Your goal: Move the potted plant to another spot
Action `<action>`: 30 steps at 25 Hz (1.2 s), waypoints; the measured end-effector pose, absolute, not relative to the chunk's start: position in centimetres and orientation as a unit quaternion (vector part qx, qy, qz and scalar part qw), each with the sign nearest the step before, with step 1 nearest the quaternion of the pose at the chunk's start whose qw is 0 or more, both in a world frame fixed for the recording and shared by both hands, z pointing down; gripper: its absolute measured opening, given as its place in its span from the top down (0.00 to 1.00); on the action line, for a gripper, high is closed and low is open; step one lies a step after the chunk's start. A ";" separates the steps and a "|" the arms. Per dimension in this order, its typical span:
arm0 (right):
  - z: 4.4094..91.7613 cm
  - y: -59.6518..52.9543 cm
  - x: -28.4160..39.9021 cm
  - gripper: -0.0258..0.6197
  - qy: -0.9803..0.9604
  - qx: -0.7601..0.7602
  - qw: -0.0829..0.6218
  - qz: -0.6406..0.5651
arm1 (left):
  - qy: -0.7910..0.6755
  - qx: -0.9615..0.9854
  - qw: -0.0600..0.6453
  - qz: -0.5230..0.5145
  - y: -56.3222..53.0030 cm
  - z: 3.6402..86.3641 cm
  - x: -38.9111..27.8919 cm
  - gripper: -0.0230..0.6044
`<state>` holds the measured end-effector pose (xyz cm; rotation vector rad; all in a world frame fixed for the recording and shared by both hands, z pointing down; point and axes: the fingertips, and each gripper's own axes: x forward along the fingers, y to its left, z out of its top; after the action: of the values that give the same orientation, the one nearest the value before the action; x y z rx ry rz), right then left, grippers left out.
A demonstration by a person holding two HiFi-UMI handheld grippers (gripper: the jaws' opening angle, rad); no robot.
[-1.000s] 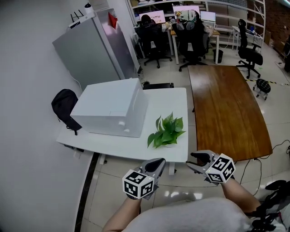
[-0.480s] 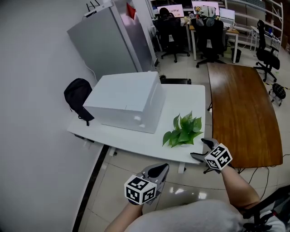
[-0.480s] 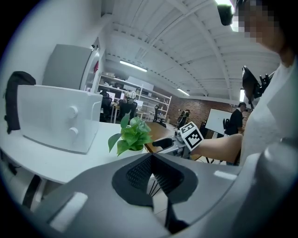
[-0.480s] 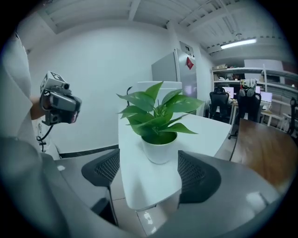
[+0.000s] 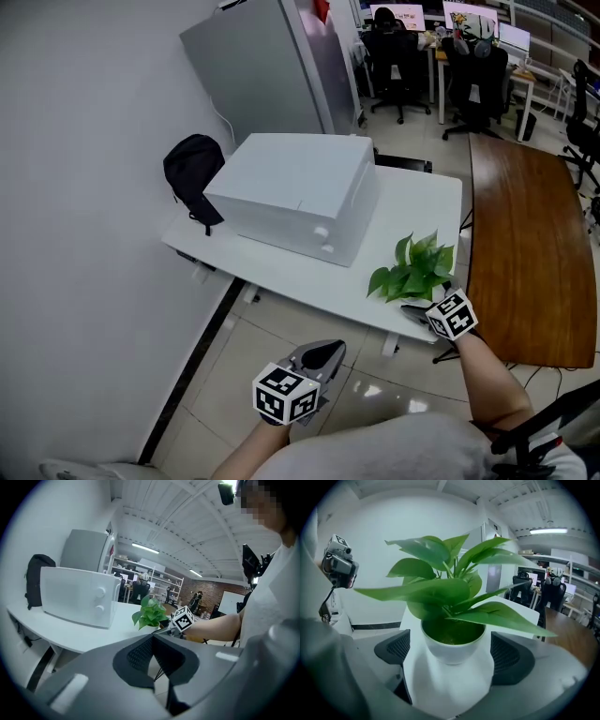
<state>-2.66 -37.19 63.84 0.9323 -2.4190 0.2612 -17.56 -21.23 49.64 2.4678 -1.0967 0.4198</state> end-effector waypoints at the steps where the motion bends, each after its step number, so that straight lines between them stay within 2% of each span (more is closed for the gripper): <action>1: 64.0 -37.6 -2.8 0.15 -0.895 0.349 0.260 0.095 | -0.398 0.881 0.205 0.151 -21.0 49.8 -18.1 0.97; 8: 65.0 -39.2 -4.2 0.15 -0.894 0.358 0.249 0.098 | -0.426 0.863 0.220 0.158 -19.8 50.9 -20.9 0.97; 12: 65.0 -39.4 -3.9 0.23 -0.892 0.366 0.247 0.098 | -0.426 0.863 0.218 0.161 -19.6 50.6 -20.9 0.97; 30: 65.4 -39.1 -3.6 0.23 -0.889 0.378 0.237 0.103 | -0.418 0.866 0.215 0.169 -19.3 51.4 -20.1 0.97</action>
<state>-3.60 -39.12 65.44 1.0354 -2.4375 0.2822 -20.07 -19.27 51.37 2.4023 -1.1586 0.4694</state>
